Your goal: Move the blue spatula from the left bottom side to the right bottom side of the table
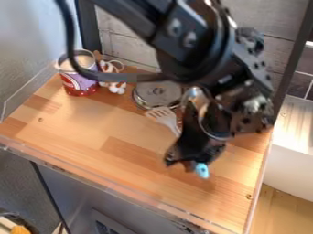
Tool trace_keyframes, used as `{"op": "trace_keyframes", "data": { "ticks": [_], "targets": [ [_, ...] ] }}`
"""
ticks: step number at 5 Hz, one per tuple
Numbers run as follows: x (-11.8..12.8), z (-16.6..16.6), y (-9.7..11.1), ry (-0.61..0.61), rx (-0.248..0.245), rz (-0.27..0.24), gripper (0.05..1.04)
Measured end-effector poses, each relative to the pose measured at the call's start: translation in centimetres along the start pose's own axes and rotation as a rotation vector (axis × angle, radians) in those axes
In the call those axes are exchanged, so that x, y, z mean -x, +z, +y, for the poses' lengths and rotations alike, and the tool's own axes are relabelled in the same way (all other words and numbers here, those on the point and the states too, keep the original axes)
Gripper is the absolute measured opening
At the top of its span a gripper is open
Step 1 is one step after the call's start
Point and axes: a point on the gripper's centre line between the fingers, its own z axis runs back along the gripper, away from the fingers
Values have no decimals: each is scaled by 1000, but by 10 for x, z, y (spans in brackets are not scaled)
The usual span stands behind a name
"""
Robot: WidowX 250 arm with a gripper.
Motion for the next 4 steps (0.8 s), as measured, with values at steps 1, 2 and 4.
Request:
{"op": "trace_keyframes", "data": {
  "ticks": [1, 2, 4],
  "targets": [
    [15, -4, -2, -26, 8, 8, 329],
    [24, -5, -6, -31, 18, 23, 329],
    [40, -1, -19, -66, 23, 56, 329]
  ]
}}
